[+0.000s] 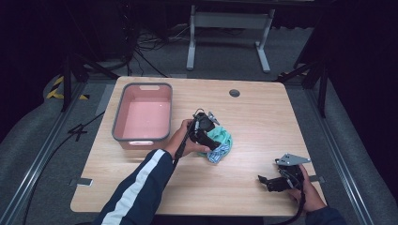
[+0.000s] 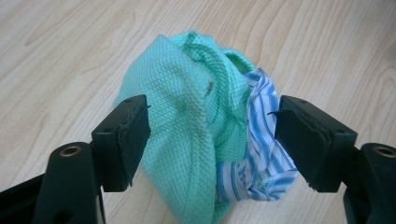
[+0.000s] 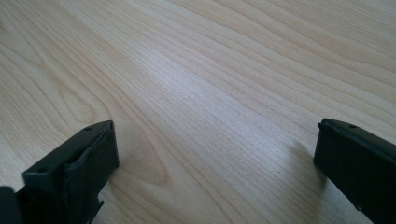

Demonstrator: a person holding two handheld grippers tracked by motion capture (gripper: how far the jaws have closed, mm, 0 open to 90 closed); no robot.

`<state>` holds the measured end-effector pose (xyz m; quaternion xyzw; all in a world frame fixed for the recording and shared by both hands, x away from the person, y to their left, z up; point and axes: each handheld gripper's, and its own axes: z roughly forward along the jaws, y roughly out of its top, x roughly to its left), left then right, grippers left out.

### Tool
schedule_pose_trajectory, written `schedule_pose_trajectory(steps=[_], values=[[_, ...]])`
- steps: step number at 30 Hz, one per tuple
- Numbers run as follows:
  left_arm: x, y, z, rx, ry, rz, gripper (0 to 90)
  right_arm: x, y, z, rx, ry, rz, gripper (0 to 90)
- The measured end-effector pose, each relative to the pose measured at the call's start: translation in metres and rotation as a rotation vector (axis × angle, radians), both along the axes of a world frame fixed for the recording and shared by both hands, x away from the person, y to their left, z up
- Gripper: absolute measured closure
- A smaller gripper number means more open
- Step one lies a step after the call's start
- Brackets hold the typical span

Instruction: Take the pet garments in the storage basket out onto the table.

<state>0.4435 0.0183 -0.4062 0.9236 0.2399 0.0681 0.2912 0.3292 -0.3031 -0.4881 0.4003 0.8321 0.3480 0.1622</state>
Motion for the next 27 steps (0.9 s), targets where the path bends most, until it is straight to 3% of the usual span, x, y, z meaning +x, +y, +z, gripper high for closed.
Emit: schedule_pose_trajectory(steps=[9,15,18,27], values=[[-0.011,0.001,0.01,-0.008,-0.007,-0.024,25.8,0.0,0.0,0.0,0.0,0.0,0.0,0.1],[-0.02,0.007,0.014,-0.006,-0.042,-0.039,23.3,0.0,0.0,0.0,0.001,0.001,-0.001,0.1],[-0.025,0.014,0.018,-0.008,-0.041,-0.044,23.4,0.0,0.0,0.0,-0.001,0.0,0.002,0.1],[-0.043,0.041,0.024,0.025,-0.087,-0.072,22.8,0.0,0.0,0.0,-0.001,0.0,0.002,0.1]])
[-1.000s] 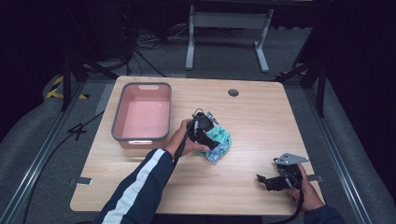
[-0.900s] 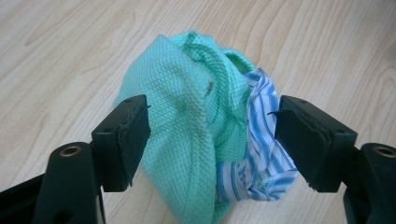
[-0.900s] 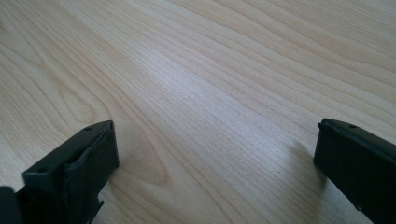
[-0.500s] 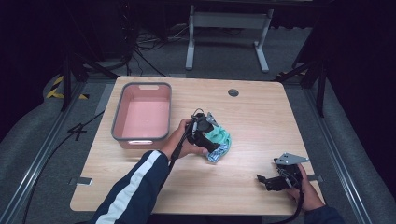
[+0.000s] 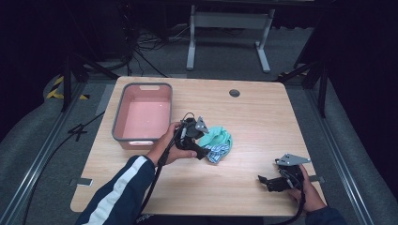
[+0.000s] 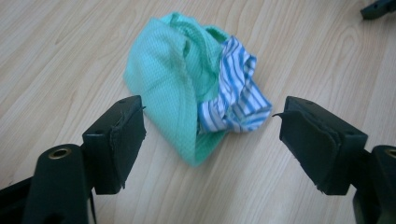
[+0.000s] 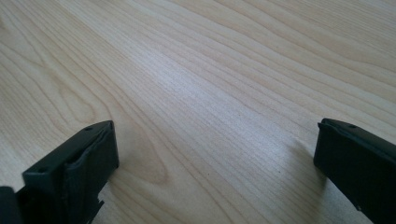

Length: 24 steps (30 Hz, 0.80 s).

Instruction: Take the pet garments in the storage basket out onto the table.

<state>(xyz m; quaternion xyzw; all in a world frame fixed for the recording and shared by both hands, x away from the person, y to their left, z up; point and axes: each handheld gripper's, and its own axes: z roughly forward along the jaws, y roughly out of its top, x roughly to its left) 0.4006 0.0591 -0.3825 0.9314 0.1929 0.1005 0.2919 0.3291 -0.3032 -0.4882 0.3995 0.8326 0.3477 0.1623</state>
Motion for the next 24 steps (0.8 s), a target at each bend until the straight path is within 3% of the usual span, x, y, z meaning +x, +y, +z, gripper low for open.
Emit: schedule_pose_trajectory(steps=[15,24], values=[[-0.032,0.036,0.001,0.033,-0.037,-0.061,23.0,0.0,0.0,0.0,0.0,0.0,0.0,0.1],[-0.049,0.055,-0.002,0.038,-0.053,-0.072,24.2,0.0,0.0,0.0,0.0,0.0,0.0,0.1]])
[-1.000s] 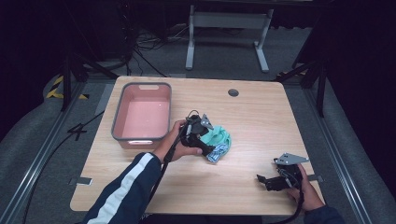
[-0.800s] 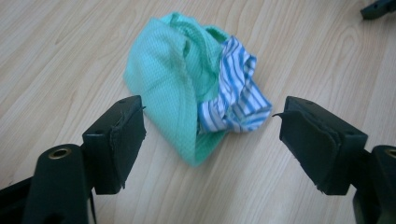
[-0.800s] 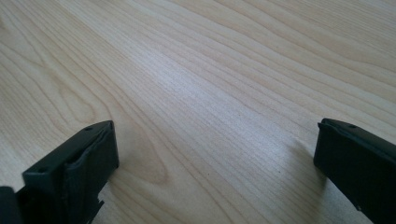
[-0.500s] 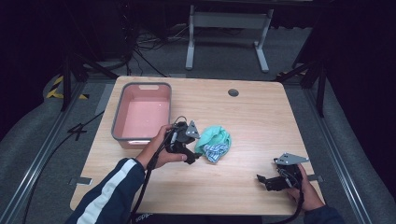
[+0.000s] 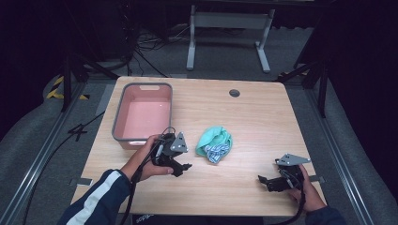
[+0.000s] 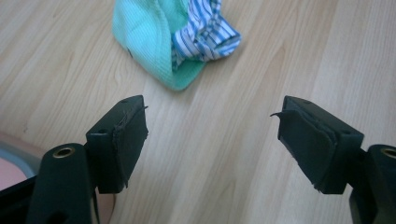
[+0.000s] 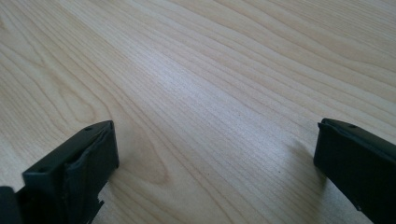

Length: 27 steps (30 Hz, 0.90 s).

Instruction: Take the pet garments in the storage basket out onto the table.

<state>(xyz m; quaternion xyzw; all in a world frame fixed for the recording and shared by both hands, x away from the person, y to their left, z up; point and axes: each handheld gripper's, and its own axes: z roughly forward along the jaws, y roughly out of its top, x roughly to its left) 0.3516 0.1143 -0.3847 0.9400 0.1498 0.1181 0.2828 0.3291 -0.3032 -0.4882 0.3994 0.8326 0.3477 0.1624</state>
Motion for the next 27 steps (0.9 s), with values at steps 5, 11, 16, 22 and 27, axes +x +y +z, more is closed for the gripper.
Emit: schedule_pose_trajectory(steps=[5,11,16,22,27], values=[[-0.008,0.013,-0.008,0.041,-0.001,-0.001,23.8,0.0,0.0,0.0,0.0,0.0,0.0,0.1],[-0.015,0.029,-0.015,0.083,-0.012,0.01,23.6,0.0,0.0,0.0,0.0,0.0,0.0,0.1],[-0.019,0.043,-0.023,0.123,-0.014,0.032,23.0,0.0,0.0,0.0,0.0,0.0,0.0,0.1],[-0.022,0.063,-0.032,0.145,-0.021,0.067,22.1,0.0,0.0,0.0,0.0,0.0,0.0,0.1],[-0.024,0.087,-0.041,0.128,-0.012,0.103,21.6,0.0,0.0,0.0,0.0,0.0,0.0,0.1]])
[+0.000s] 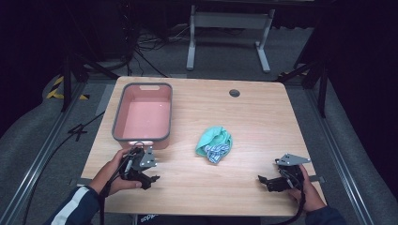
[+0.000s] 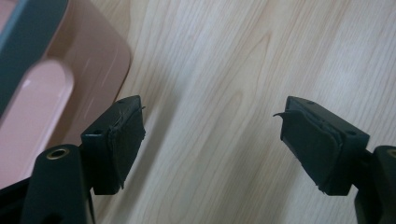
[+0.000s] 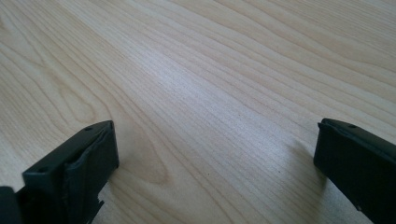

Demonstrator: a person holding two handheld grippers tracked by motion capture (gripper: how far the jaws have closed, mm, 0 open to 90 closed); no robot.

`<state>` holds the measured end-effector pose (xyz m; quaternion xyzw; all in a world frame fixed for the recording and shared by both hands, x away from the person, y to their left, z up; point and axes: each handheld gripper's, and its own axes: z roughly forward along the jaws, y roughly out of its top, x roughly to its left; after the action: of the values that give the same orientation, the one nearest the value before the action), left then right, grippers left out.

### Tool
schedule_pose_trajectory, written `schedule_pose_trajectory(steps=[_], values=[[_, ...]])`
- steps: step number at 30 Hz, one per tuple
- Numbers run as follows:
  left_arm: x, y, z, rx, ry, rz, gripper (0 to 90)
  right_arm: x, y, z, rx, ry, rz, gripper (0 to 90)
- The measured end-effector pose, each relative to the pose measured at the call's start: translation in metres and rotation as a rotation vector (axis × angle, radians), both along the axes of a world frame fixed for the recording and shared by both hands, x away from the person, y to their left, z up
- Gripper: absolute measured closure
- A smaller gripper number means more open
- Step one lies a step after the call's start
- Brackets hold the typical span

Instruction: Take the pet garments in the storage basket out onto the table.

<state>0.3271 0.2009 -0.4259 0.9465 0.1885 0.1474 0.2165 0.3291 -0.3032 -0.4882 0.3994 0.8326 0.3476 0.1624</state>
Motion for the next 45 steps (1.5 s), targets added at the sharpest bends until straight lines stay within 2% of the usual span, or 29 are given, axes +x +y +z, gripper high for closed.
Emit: schedule_pose_trajectory(steps=[4,7,9,17,19,21,22,23,25,33,37,39,45], values=[[-0.002,0.011,-0.004,0.002,-0.001,0.018,20.8,0.0,0.0,0.0,0.0,0.0,0.0,0.1],[-0.002,0.03,-0.012,-0.027,-0.005,0.059,20.4,0.0,0.0,0.0,0.0,0.0,0.0,0.1],[-0.001,0.038,-0.015,-0.051,0.011,0.085,19.9,0.0,0.0,0.0,0.0,0.0,0.0,0.1],[0.002,0.076,-0.037,-0.125,0.032,0.148,18.7,0.0,0.0,0.0,0.001,0.0,0.0,0.1],[0.006,0.09,-0.043,-0.189,0.051,0.172,15.6,0.0,0.0,0.0,0.0,0.0,0.0,0.1],[0.007,0.1,-0.046,-0.227,0.05,0.202,15.9,0.0,0.0,0.0,0.001,0.0,-0.001,0.1],[0.007,0.107,-0.05,-0.269,0.063,0.215,15.3,0.0,0.0,0.0,0.002,0.0,-0.001,0.1],[0.008,0.112,-0.053,-0.305,0.063,0.227,14.8,0.0,0.0,0.0,0.002,0.0,-0.001,0.1],[0.005,0.117,-0.056,-0.334,0.039,0.233,14.2,0.0,0.0,0.0,0.001,0.001,0.0,0.1],[0.004,0.115,-0.057,-0.335,0.027,0.265,12.3,0.0,0.0,0.0,0.001,0.001,0.0,0.1],[0.005,0.112,-0.057,-0.328,0.036,0.278,9.9,-0.001,0.0,0.0,0.002,0.0,-0.001,0.1],[0.004,0.109,-0.057,-0.331,0.032,0.298,8.6,-0.001,0.0,0.0,0.001,0.0,-0.001,0.1],[0.004,0.109,-0.057,-0.331,0.032,0.296,8.3,-0.001,0.0,0.0,0.001,0.0,-0.005,0.1]])
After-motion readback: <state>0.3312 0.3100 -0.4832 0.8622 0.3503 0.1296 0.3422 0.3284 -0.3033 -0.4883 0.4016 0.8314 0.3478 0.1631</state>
